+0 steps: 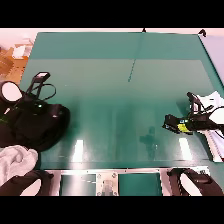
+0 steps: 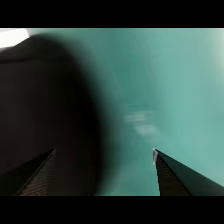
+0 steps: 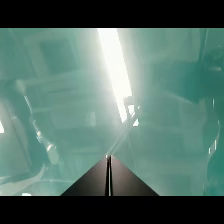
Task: Fold the shirts.
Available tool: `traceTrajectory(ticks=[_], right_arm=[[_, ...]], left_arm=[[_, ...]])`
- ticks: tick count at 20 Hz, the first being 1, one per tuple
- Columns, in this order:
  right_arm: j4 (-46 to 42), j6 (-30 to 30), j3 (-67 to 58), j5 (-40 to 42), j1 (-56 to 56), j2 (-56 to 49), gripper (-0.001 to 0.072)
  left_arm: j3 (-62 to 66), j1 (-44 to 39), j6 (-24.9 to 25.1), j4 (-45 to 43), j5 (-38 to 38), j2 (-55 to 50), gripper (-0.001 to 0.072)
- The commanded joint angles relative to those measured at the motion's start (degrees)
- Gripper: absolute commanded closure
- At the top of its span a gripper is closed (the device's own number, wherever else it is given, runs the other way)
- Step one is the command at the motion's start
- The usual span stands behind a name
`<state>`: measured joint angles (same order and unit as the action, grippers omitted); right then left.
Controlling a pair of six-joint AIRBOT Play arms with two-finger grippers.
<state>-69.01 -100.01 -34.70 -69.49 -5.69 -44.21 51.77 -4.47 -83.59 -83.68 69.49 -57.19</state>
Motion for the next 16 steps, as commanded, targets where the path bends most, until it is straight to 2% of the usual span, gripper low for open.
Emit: traceTrajectory(ticks=[1, 2, 3, 5, 7, 11, 12, 13, 14, 15, 16], right_arm=[[-0.04, 0.02, 0.02, 3.65, 0.07, 0.02, 0.0579], [-0.04, 0.04, 0.02, 4.63, 0.07, 0.02, 0.0431], [-0.07, 0.26, 0.02, 5.7, 0.07, 0.02, 0.0365], [-0.22, 0.28, 0.02, 7.15, 0.07, 0.02, 0.036], [-0.24, 0.28, 0.0, 7.72, 0.04, 0.0, 0.036], [-0.2, 0.26, 0.0, 8.66, 0.04, -0.11, 0.0361], [-0.2, 0.24, 0.0, 8.61, 0.04, -0.15, 0.0361], [-0.17, 0.22, 0.0, 8.61, 0.04, -0.15, 0.0362], [-0.17, 0.22, 0.0, 8.61, 0.04, -0.15, 0.0363], [-0.17, 0.2, 0.0, 8.59, 0.04, -0.15, 0.0363], [-0.17, 0.22, 0.0, 8.59, 0.04, -0.15, 0.0363]], left_arm=[[-0.28, 1.09, -8.74, -25.27, 3.56, 0.04, -0.0013], [-0.92, 3.08, -8.48, -25.64, 4.81, 0.04, -0.0013], [-1.81, 5.4, -7.82, -25.7, 5.97, 0.04, -0.0013], [-5.29, 11.63, -7.82, -25.81, 6.82, 0.04, -0.0013], [-10.43, 17.97, -7.52, -25.57, 4.0, 0.02, -0.0013], [-15.89, 22.93, -7.41, -22.47, -9.29, -2.64, -0.0013], [-16.0, 22.91, -7.37, -21.53, -11.89, -3.85, 0.0025], [-16.0, 22.91, -6.99, -20.2, -13.79, -5.11, 0.0231], [-15.96, 22.91, -5.22, -19.23, -14.82, -6.23, 0.0575], [-15.93, 22.88, -2.89, -19.02, -15.06, -6.71, 0.0683], [-15.72, 22.86, -1.46, -18.99, -15.37, -6.62, 0.0684]])
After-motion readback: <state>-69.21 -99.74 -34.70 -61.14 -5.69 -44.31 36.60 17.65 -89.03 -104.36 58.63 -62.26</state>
